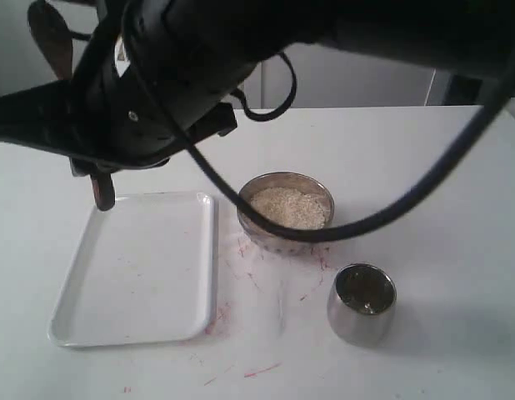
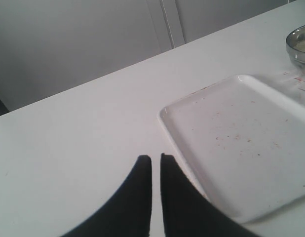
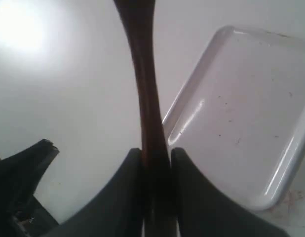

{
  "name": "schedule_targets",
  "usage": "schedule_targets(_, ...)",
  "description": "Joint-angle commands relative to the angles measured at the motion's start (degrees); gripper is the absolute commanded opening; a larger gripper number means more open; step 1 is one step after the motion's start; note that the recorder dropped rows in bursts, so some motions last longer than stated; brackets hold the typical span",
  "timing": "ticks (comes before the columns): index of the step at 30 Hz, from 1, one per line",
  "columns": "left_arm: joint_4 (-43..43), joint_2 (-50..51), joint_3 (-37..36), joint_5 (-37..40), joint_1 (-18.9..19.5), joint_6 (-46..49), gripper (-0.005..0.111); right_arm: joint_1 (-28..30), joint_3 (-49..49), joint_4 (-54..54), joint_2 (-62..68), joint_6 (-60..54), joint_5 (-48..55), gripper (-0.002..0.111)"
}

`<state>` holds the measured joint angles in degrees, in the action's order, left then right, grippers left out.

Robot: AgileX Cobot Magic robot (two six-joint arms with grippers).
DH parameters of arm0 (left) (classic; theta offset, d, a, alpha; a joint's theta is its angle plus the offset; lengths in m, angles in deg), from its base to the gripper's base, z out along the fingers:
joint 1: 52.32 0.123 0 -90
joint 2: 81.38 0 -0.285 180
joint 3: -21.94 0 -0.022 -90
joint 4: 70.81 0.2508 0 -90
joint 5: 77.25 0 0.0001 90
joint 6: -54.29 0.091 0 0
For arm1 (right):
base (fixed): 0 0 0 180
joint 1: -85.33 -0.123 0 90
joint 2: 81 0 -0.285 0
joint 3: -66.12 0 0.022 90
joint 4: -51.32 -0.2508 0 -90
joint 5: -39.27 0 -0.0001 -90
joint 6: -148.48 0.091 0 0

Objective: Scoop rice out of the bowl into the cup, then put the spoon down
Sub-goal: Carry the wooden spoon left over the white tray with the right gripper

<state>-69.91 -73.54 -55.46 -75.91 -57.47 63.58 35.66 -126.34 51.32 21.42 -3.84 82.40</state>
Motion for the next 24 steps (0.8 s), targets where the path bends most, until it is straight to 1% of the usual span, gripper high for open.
schedule_targets(1,-0.39,-0.05,0.18,-0.1,-0.16,-0.08,0.014,-0.13,-0.49,0.0,3.57,1.08,0.75,0.0)
schedule_targets(12,-0.39,-0.05,0.18,-0.1,-0.16,-0.08,0.014,-0.13,-0.49,0.0,10.83,4.28,0.42,0.0)
schedule_targets(19,-0.39,-0.05,0.18,-0.1,-0.16,-0.08,0.014,-0.13,-0.49,-1.15,14.36,9.97,-3.77,0.0)
schedule_targets(24,-0.39,-0.05,0.18,-0.1,-0.16,-0.08,0.014,-0.13,-0.49,-3.27,16.85,10.08,-5.2,0.0)
